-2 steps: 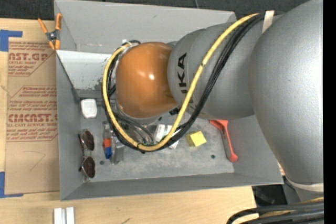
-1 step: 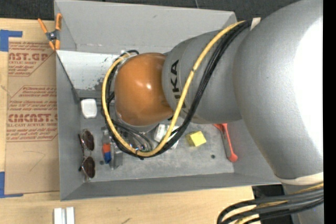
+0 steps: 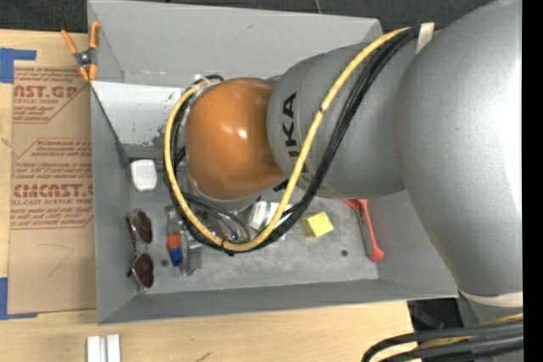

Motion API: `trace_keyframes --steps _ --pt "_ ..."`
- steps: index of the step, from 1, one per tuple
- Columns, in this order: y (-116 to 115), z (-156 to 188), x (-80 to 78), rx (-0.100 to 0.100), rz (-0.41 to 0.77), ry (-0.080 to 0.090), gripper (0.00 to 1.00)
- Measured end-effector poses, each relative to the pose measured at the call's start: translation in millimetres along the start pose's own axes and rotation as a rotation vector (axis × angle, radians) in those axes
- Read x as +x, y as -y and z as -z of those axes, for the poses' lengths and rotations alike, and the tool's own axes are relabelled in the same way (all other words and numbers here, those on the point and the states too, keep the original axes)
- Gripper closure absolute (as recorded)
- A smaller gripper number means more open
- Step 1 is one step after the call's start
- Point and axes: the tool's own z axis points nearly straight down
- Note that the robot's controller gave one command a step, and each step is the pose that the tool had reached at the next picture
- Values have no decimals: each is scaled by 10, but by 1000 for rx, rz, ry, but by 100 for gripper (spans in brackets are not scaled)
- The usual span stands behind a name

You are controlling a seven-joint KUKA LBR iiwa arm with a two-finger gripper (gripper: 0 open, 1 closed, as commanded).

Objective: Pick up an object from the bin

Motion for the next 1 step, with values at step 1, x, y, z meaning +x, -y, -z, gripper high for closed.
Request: trace_keyframes --steps 1 --pt "-46 629 -55 -3 -17 17 100"
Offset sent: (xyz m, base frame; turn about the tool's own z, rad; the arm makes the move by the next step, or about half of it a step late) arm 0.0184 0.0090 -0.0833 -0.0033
